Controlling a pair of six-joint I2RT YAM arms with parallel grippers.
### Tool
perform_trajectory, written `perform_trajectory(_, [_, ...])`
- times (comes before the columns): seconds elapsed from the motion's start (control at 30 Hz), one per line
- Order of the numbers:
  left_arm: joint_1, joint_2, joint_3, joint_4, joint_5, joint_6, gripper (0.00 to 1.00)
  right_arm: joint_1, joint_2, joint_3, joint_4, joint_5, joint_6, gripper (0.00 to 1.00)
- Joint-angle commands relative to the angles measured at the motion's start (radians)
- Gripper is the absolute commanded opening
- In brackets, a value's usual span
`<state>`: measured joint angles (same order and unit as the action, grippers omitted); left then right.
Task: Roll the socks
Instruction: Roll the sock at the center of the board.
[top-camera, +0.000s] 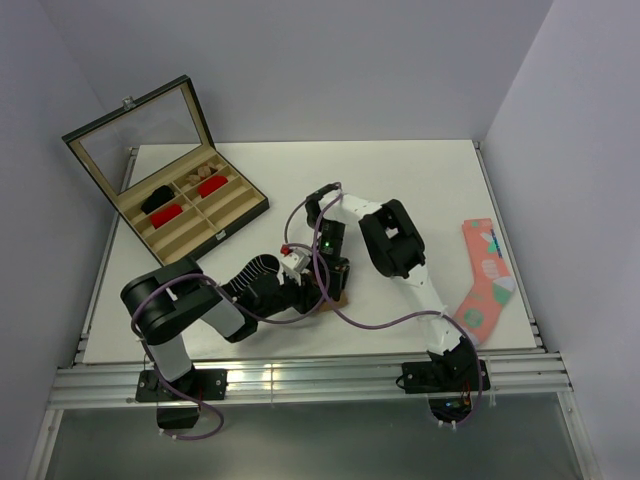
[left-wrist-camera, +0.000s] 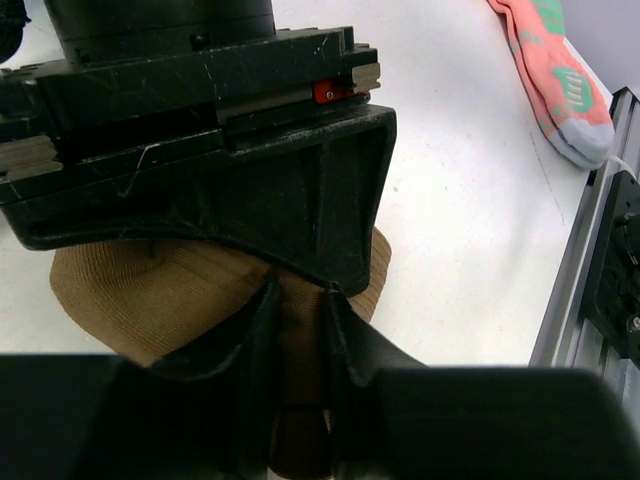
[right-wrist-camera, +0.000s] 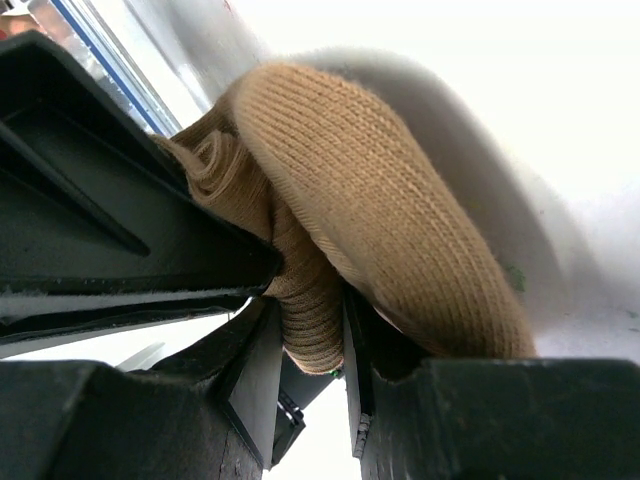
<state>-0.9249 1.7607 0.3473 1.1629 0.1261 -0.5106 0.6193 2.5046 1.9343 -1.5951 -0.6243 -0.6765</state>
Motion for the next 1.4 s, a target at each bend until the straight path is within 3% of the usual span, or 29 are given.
perform_trajectory(0.0, [-0.032, 0.017, 0.005, -0.14, 0.044, -0.023, 0.24, 0.002, 0.03, -0.035, 0.241, 0.158, -0.046, 0.29])
perform_trajectory(0.23, [-0.052, 0.026, 0.048, -0.287, 0.015, -0.025, 0.0, 0.002, -0.007, -0.064, 0.294, 0.144, -0.008, 0.3])
perform_trajectory(0.6, [-0.072, 0.06, 0.081, -0.405, -0.077, -0.077, 0.0, -0.009, -0.144, -0.165, 0.437, 0.097, 0.109, 0.47])
perform_trajectory(0.97, [-0.072, 0.092, 0.085, -0.425, -0.095, -0.108, 0.0, -0.056, -0.292, -0.282, 0.58, 0.09, 0.21, 0.53])
perform_trajectory(1.37, [-0.057, 0.128, 0.084, -0.44, -0.091, -0.163, 0.0, -0.153, -0.522, -0.466, 0.662, 0.021, 0.161, 0.55])
